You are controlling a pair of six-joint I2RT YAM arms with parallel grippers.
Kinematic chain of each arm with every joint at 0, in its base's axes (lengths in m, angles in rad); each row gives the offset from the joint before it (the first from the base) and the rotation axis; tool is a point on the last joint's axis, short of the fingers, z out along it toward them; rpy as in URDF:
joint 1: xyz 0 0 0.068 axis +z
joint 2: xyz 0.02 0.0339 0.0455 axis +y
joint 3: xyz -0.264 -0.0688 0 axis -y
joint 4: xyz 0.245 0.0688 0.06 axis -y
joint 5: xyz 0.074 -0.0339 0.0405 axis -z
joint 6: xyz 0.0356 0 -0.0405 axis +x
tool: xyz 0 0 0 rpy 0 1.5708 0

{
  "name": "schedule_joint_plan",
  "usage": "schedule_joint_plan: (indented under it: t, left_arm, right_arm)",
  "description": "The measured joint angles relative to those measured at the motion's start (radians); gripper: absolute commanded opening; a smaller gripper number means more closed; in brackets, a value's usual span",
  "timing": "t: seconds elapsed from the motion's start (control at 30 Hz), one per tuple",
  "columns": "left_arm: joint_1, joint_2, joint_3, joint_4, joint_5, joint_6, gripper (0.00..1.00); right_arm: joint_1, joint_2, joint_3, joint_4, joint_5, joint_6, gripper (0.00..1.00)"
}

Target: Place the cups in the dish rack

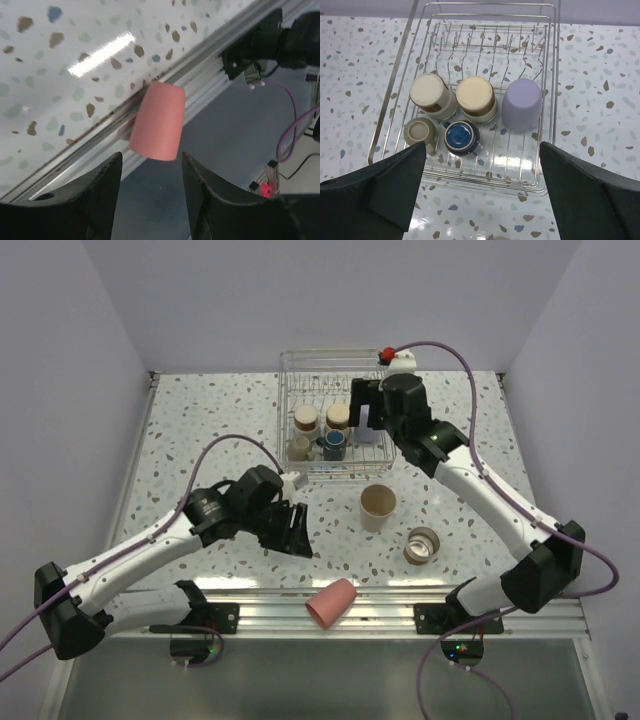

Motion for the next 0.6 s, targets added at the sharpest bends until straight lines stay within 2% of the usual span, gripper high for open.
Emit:
schedule_joint_plan:
  t: [0.1,0.3,0.43,0.6]
  left_arm:
    - [-0.12,-0.055,-0.071,0.024,0.022,-0.084,0.56]
    - [-0.353,-0.068,-0.219,0.147,0.038,-0.292,0.65]
    - [-0.427,-0.091,-0.289,0.229,0.019,-0.422,0.73]
    - [-0.444,-0.14,-0.346,0.348,-0.004,-0.52,0.75]
  right_arm:
    - [0.0,-0.077,-0.036,-0.029,0.013,0.027,0.98]
    - [0.0,-0.158,-0.112,-0.081,0.018,0.072,0.99]
    - [0.0,-0.161,-0.133,-0.115,0.018,0.085,0.99]
    - [0.0,-0.189,-0.159,-0.14,0.018,0.095,0.99]
